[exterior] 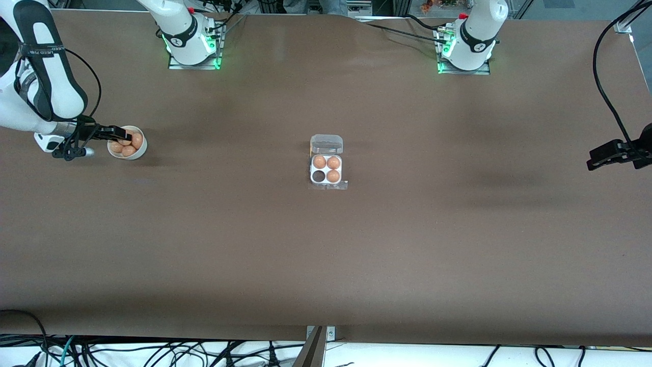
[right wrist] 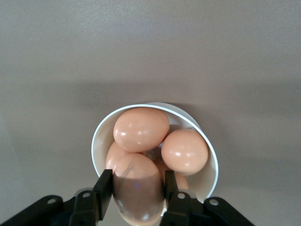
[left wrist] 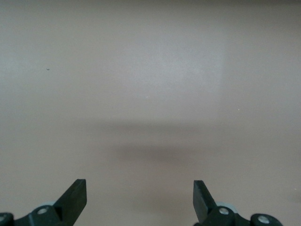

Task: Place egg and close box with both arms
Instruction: 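Lower the right gripper and grasp one brown egg from the bowl, then carry the egg with the right gripper to the clear egg box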

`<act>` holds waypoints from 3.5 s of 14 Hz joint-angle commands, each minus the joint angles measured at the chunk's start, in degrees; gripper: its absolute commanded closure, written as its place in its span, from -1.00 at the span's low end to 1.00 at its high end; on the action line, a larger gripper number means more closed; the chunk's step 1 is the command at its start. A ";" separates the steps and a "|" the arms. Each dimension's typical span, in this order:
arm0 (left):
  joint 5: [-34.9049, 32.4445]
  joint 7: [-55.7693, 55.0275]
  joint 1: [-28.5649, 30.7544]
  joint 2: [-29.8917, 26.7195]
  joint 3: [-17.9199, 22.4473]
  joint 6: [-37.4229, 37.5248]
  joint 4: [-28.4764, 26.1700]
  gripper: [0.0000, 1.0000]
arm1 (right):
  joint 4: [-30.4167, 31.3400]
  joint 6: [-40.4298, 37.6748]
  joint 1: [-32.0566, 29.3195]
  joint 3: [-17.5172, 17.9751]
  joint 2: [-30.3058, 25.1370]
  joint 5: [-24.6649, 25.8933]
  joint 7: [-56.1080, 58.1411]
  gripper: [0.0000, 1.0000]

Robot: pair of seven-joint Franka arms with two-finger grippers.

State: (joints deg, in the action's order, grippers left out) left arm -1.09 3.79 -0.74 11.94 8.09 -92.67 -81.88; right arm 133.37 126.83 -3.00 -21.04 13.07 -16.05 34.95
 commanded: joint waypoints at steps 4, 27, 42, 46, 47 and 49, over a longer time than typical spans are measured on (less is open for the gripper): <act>-1.64 0.69 0.30 1.07 -0.36 0.38 1.99 -1.00 | -0.31 -0.62 0.10 -0.05 1.25 -1.27 1.00 0.16; -1.64 0.69 0.30 1.16 -0.36 0.29 1.99 -1.00 | -16.55 -20.38 2.64 0.48 4.42 -1.27 -9.18 0.29; -1.64 0.69 0.30 1.25 -0.36 0.29 1.99 -1.00 | -29.48 -26.63 27.60 0.56 12.58 -23.82 -54.44 0.28; -1.64 0.69 0.22 1.25 -0.36 0.29 1.99 -1.00 | -32.29 -26.63 30.42 0.65 16.27 -35.07 -62.88 0.28; -1.64 0.69 0.30 1.25 -0.36 0.38 1.99 -1.00 | -33.52 -26.63 31.29 1.00 17.50 -37.89 -64.90 0.28; -1.64 0.69 0.30 1.25 -0.36 0.38 1.99 -1.00 | -36.85 -26.55 31.39 2.40 20.40 -42.03 -69.47 0.27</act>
State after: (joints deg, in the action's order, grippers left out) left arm -1.09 3.79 -0.74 12.34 8.09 -92.68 -81.74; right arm 101.23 101.84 28.20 -19.23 30.07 -54.57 -29.92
